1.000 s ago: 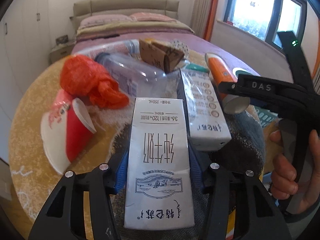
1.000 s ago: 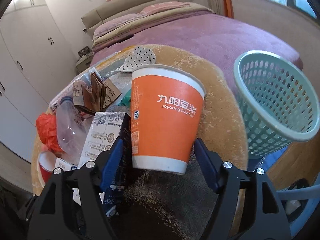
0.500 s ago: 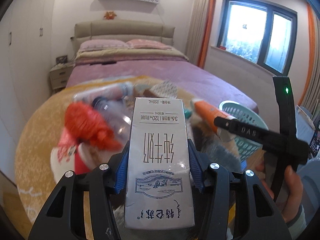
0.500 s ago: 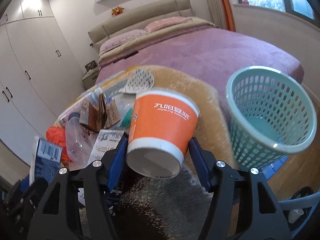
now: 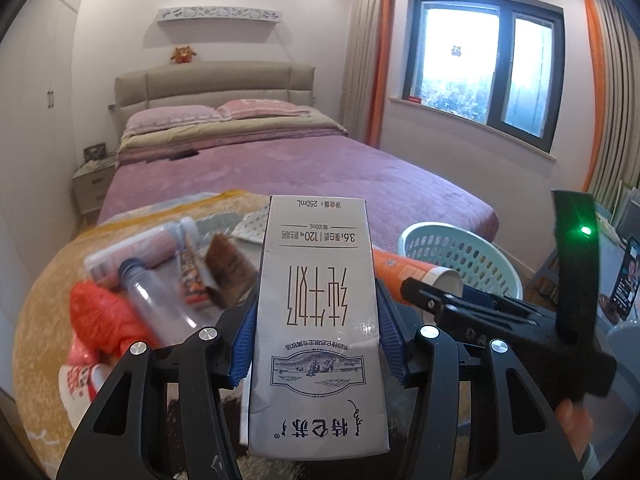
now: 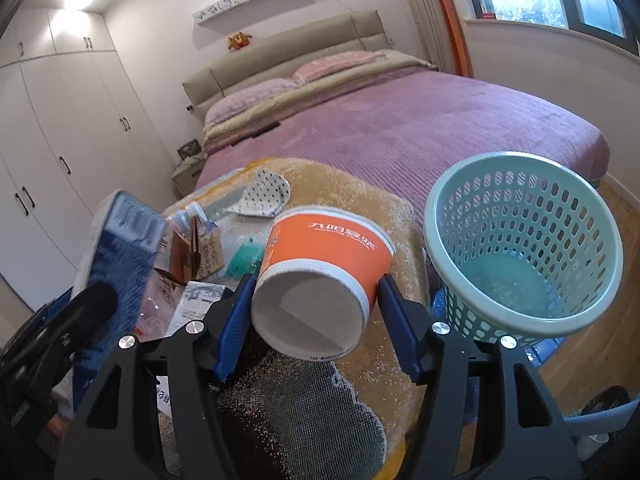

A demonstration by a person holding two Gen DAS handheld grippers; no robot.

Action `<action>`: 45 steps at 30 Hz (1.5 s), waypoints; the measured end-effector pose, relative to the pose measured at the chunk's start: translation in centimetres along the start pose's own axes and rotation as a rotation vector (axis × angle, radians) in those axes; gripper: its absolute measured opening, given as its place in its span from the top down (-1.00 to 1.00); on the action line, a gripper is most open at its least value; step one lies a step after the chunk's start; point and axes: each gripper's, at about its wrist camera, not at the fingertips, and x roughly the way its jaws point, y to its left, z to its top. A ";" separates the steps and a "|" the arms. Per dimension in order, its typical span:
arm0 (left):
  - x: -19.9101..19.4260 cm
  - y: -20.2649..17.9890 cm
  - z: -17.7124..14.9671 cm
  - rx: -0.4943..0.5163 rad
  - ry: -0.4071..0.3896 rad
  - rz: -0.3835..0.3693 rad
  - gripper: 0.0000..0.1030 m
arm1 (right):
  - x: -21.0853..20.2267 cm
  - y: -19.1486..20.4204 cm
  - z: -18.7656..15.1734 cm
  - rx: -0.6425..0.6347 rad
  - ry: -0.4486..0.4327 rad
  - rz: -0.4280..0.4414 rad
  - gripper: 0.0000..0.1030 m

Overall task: Collect trash
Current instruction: 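Lift the milk carton with the left tool while the right tool carries the orange cup to the basket, then open both tools over the blue basket, dropping carton and cup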

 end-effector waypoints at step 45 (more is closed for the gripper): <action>23.8 -15.5 0.7 -0.073 0.384 -0.341 -0.08 | -0.1 -18.9 0.6 0.191 -0.032 -0.379 -0.13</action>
